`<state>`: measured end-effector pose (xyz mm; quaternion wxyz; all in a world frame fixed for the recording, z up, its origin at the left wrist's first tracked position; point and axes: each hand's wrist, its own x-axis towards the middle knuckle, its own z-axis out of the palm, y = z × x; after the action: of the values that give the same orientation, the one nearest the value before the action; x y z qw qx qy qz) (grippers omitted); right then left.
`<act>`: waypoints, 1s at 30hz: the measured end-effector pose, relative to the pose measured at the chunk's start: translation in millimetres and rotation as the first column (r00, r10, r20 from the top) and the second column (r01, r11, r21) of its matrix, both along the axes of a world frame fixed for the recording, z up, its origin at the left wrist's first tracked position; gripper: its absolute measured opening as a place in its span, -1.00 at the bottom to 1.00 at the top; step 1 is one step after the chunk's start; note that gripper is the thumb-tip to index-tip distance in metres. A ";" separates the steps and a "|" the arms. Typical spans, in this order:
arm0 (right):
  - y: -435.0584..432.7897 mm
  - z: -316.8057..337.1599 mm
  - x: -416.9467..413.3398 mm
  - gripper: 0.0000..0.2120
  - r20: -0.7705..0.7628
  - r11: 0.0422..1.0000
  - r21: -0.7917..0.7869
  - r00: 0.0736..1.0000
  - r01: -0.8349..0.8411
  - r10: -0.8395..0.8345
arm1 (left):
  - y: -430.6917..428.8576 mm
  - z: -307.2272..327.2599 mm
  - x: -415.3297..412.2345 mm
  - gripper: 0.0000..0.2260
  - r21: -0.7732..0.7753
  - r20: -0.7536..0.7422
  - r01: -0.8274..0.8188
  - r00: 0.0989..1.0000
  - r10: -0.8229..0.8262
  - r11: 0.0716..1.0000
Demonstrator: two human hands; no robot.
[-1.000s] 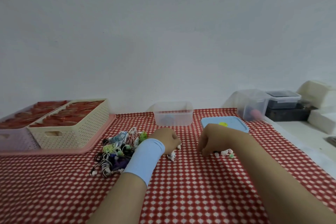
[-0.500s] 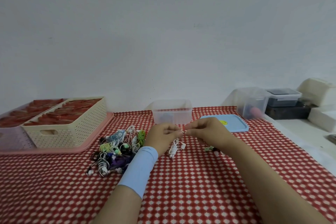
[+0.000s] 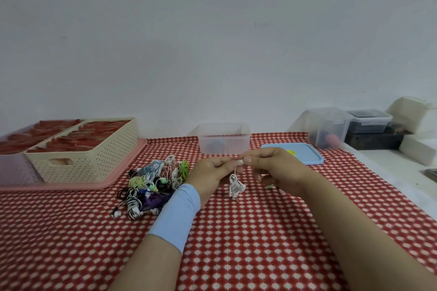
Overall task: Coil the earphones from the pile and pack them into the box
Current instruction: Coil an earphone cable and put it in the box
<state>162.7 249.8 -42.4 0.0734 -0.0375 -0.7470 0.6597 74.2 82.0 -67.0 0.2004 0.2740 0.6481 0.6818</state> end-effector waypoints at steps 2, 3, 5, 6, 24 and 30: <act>0.3 0.5 0.1 -0.85 0.013 1.000 -0.017 1.000 -0.009 0.009 | 0.2 0.1 -0.3 -0.90 0.022 0.031 0.014 0.999 -0.015 1.000; 0.3 0.3 0.1 -0.85 0.019 1.000 -0.019 1.000 -0.010 0.010 | 0.2 -0.1 -0.6 -0.90 0.030 0.043 0.026 0.999 -0.028 0.999; -0.4 -0.4 -0.5 -0.85 0.033 0.999 -0.033 0.999 -0.012 0.013 | 0.1 -0.9 -1.3 -0.90 0.035 0.055 0.054 0.997 -0.056 0.998; -0.8 -1.0 -0.8 -0.85 0.039 0.999 -0.048 0.999 -0.018 0.020 | 0.0 -1.6 -2.0 -0.89 0.034 0.062 0.065 0.996 -0.067 0.997; 1.2 -6.5 -1.5 -0.78 0.024 0.994 -0.081 0.997 -0.072 0.074 | 0.7 -2.1 2.1 -0.87 0.081 0.110 0.153 0.981 -0.161 0.985; -3.8 -5.0 -1.8 -0.88 -0.019 0.998 -0.036 0.999 0.046 -0.047 | 1.5 -0.4 -0.3 -0.87 0.029 0.018 0.025 1.000 -0.025 0.999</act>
<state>160.9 246.0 -47.4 0.0955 -0.0494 -0.7334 0.6713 73.8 83.5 -67.4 0.2108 0.2786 0.6330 0.6908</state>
